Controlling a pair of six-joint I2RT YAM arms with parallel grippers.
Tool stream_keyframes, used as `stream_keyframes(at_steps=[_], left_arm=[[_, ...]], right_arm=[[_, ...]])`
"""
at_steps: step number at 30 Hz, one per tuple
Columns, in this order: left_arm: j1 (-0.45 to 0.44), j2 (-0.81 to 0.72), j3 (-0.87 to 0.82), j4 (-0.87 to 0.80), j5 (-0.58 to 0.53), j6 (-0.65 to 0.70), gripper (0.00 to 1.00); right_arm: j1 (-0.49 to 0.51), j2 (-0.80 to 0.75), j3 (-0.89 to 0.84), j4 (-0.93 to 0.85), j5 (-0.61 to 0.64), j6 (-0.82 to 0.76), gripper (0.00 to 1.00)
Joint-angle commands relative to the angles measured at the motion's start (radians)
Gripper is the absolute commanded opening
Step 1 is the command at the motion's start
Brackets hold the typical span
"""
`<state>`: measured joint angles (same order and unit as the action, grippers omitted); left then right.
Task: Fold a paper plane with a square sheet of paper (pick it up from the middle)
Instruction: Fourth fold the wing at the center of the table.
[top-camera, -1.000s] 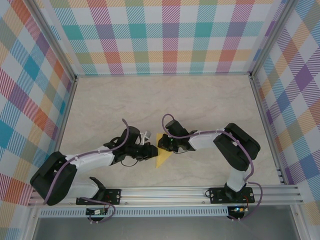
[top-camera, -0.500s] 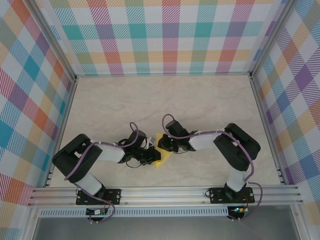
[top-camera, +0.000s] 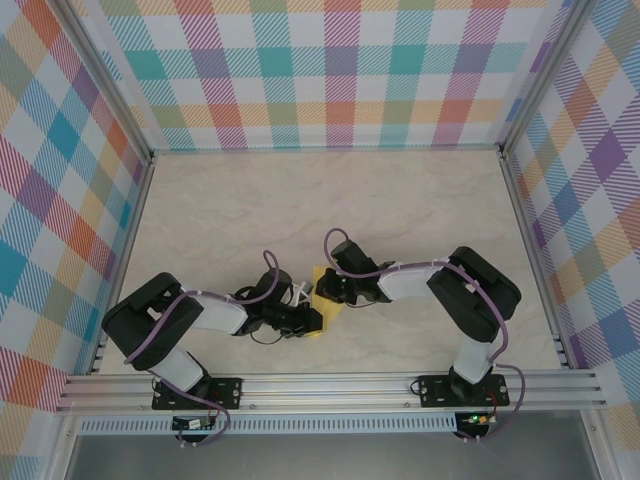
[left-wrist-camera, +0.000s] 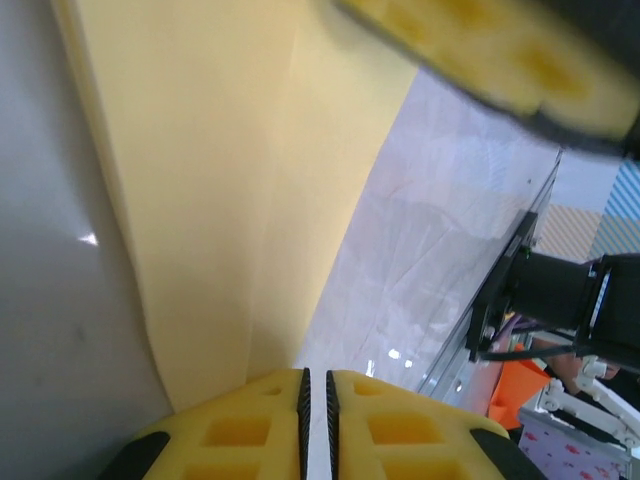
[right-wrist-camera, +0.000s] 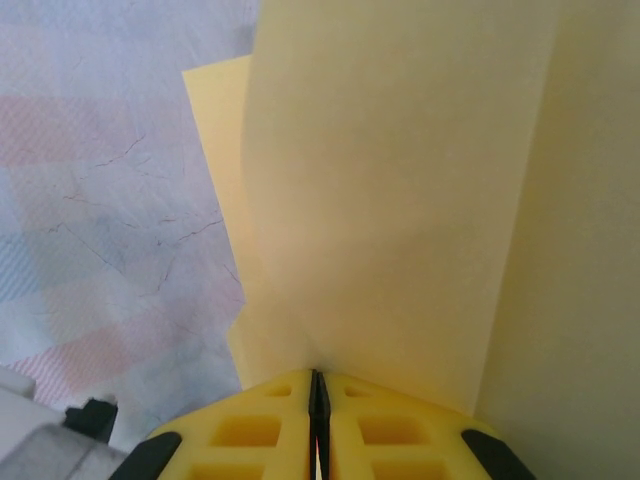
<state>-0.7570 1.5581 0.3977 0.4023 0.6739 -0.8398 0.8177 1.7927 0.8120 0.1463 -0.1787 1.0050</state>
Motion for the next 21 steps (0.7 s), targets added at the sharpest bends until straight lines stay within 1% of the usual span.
stream_keyframes(at_steps=[1,5,8,9,12,14,16,18,21], left_arm=[[-0.034,-0.042,-0.053,-0.192,0.051,0.021,0.16],[-0.034,-0.087,-0.074,-0.194,0.067,0.019,0.18],[-0.034,-0.180,-0.057,-0.226,0.044,0.018,0.19],[-0.034,-0.220,-0.045,-0.253,0.018,0.019,0.19],[-0.028,-0.371,-0.012,-0.369,-0.110,0.020,0.17],[-0.008,-0.464,-0.006,-0.397,-0.173,-0.003,0.19],[0.015,-0.519,-0.003,-0.419,-0.228,-0.032,0.22],[0.032,-0.528,0.013,-0.444,-0.268,-0.027,0.23],[0.040,-0.480,0.024,-0.376,-0.276,-0.030,0.25]], right_arm=[[-0.002,0.075,-0.066,-0.213,0.104,-0.015,0.12],[-0.002,0.068,-0.069,-0.205,0.099,-0.015,0.12],[0.000,0.070,-0.071,-0.183,0.081,-0.008,0.12],[0.000,0.070,-0.072,-0.175,0.074,-0.004,0.12],[0.000,0.064,-0.085,-0.155,0.070,0.011,0.12],[0.000,0.052,-0.096,-0.141,0.066,0.021,0.12],[-0.001,0.044,-0.104,-0.127,0.057,0.032,0.12],[0.000,0.035,-0.112,-0.104,0.043,0.046,0.13],[0.000,0.024,-0.120,-0.083,0.032,0.062,0.13]])
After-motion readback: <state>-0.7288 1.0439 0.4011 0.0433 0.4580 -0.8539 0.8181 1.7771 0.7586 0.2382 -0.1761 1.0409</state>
